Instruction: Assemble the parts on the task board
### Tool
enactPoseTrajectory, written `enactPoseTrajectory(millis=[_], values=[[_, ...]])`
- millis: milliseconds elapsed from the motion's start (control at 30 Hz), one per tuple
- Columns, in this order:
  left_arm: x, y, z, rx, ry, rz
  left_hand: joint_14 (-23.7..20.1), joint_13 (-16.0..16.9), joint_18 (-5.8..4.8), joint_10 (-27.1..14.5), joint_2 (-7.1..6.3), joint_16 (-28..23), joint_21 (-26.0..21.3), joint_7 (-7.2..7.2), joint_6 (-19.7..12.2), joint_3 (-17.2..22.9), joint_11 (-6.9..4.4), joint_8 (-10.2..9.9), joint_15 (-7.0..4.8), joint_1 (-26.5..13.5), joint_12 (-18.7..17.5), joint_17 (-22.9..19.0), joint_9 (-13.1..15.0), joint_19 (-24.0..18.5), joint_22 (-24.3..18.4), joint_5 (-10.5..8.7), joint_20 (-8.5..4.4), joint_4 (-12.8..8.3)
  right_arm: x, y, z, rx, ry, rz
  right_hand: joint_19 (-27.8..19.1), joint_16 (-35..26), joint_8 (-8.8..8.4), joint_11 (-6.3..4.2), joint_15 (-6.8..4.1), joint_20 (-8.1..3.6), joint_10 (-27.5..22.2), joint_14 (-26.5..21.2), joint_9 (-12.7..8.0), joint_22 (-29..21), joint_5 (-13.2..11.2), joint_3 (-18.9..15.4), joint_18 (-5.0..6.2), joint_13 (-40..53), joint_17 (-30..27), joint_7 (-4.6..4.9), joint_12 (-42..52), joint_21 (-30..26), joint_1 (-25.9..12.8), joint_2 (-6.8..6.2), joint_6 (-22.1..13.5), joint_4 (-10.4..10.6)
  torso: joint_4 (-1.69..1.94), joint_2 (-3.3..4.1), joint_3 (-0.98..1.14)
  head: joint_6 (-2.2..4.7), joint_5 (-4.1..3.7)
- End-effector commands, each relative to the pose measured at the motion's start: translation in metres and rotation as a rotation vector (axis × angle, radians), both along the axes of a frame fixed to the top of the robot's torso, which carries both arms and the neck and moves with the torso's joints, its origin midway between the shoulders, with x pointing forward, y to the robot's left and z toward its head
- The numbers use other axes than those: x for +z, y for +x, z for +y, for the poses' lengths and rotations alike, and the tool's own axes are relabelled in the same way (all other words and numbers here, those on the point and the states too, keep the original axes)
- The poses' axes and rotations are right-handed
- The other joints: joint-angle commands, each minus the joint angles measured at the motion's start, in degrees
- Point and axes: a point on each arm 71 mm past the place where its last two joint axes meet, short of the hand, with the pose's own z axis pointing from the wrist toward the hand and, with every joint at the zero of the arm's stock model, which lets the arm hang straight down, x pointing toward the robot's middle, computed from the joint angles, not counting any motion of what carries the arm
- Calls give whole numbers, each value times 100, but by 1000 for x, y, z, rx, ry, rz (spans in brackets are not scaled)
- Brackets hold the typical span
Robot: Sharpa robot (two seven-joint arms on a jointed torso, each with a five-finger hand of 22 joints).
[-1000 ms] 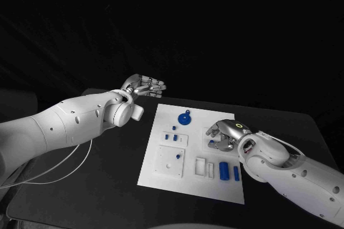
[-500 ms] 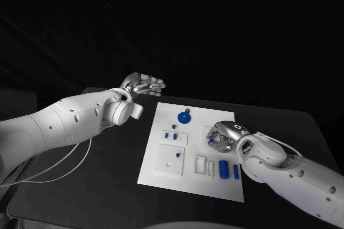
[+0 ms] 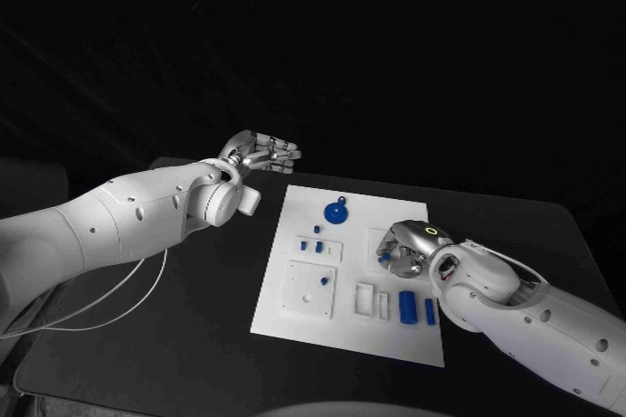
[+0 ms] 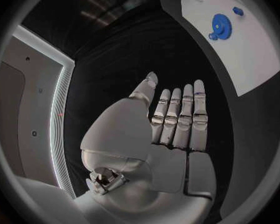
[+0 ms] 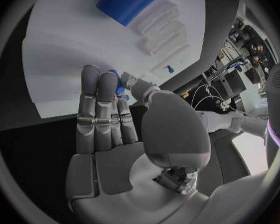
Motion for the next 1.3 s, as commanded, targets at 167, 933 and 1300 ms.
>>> enactPoseTrajectory(millis=[167, 933, 1300], values=[[1, 0, -1, -7, -12, -7, -50, -6, 85, -37, 24, -7, -24, 5, -18, -10, 5, -18, 9, -37, -8, -7, -7, -26, -7, 2, 31, -21, 1, -1, 2, -13, 6, -45, 94, 11, 35, -66, -66, -72, 266, 23, 31, 164, -33, 375, 12, 32, 34, -51, 47, 114, 136, 191, 185, -138, 2, 1, 1, -16, 4], [1, 2, -1, -3, -10, -2, -50, -6, 87, -42, 31, -6, -24, 8, -19, -3, 7, -17, 10, -29, -8, -7, -7, -27, -7, -3, 32, -23, 47, -7, 15, 46, 53, -138, 128, -84, 29, -133, -102, -108, 503, 121, 183, 384, -34, 285, -29, 33, 232, -98, 41, 101, 387, 172, 290, 178, -7, -4, 8, -20, 127], [-1, 3, -9, -16, -13, 6, -54, -6, 89, -53, 29, -7, -25, 11, -19, 1, 11, -19, 10, 2, -8, -7, -8, -28, -7, -13, 33, -36, 70, -15, 55, 140, 137, -157, 129, -121, 27, -130, -102, -106, 497, 127, 188, 430, -34, 255, -19, 31, 279, -95, 39, 76, 398, 184, 282, 158, 8, -21, 4, 34, 93]])
